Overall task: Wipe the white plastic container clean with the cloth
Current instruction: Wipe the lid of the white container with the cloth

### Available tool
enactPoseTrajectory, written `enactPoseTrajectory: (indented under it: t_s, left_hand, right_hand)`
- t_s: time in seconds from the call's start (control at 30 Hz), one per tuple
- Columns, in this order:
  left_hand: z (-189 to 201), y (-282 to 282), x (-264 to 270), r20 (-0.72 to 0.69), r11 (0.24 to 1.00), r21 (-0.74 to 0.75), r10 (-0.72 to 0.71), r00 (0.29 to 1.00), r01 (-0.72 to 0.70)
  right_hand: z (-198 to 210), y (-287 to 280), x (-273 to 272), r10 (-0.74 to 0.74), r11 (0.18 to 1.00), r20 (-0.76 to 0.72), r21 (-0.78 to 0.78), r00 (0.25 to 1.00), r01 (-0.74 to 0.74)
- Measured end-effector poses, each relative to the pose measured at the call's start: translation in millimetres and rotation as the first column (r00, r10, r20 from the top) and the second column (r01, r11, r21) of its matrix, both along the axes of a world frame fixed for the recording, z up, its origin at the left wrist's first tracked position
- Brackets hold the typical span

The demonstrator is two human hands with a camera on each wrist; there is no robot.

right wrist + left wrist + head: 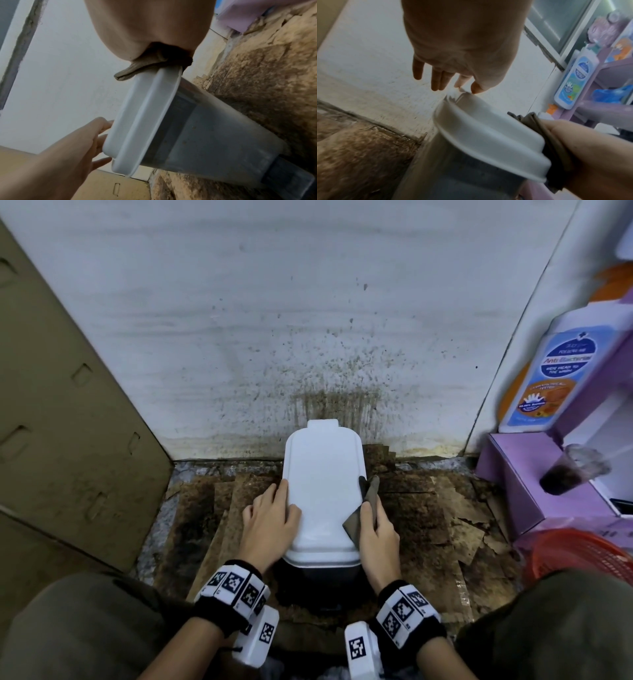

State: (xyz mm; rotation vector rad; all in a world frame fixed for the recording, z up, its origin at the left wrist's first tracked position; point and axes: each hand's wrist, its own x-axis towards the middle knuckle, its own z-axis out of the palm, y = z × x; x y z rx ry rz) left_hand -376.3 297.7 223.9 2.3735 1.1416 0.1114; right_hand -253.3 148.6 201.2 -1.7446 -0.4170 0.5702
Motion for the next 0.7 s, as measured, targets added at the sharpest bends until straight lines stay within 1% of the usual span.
enactPoseTrajectory:
  t_s: [0.07,0.17,0.3,0.43,0.5,0.57,0.63,0.7]
  left_hand:
    - [2,0,1,0.021,0.999,0.036,0.018,1.0,-0.018]
    - [4,-1,2,0.076,0.996,0.092,0.007,0.997,-0.014]
    - [3,-2,7,0.168,0.987,0.151,-0.076,0.983,0.05]
    - [4,-6,11,0.24,0.984,0.127,-0.152,0.959,0.124]
    - [4,-6,13,0.267,0.984,0.114,-0.162,0.95,0.135]
    - [2,-4,14,0.28,0.986,0.104,-0.158,0.947,0.134]
    - [-1,-3,13,0.313,0.99,0.063,-0.142,0.939,0.128]
    - [-4,-2,11,0.342,0.992,0.026,-0.123,0.932,0.121]
  right_hand:
    - [1,0,-1,-0.007,1.0,-0.02,0.02,1.0,0.008]
    - [3,1,-5,0.005,0.999,-0.003,0.04,1.0,-0.005]
    - [0,7,-10,0.005,0.998,-0.005,0.059,1.0,-0.005]
    - [-4,12,-15,0.021,0.993,-0.079,0.114,0.997,-0.012]
    - [-6,16,-17,0.044,0.987,-0.168,0.158,0.985,-0.017]
    - [-9,21,-18,0.087,0.978,-0.3,0.209,0.95,-0.024]
    - [-9,24,-19,0.154,0.961,-0.444,0.274,0.883,-0.03]
    - [-6,25,-21,0.219,0.949,-0.547,0.312,0.808,-0.046]
